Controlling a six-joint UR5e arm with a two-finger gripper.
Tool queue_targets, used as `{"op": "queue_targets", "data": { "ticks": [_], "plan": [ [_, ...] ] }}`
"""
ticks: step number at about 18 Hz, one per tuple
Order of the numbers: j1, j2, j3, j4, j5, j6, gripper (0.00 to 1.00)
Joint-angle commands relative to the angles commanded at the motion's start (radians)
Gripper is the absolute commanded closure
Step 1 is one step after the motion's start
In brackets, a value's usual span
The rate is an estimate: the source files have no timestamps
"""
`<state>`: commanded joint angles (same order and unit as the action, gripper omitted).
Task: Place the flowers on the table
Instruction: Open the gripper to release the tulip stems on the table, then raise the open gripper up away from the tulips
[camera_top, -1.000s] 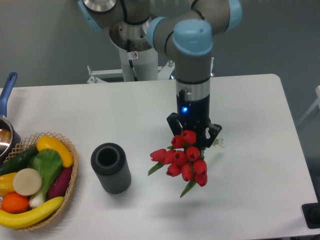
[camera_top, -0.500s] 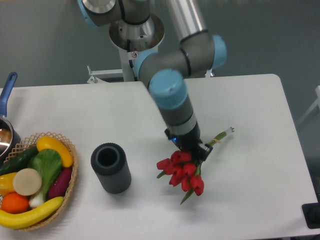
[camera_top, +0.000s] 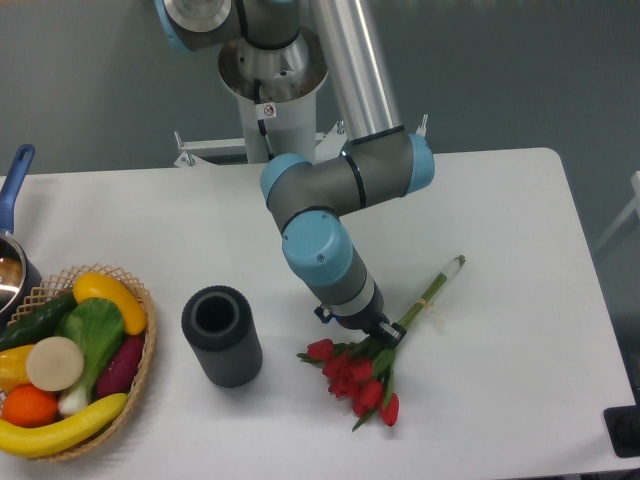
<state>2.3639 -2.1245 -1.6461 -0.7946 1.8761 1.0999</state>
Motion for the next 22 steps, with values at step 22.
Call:
{"op": "queue_targets", "data": {
  "ticks": [22],
  "plan": [
    [0.155,0.279,0.072,-0.020,-0.302,0.038,0.00]
  ]
}}
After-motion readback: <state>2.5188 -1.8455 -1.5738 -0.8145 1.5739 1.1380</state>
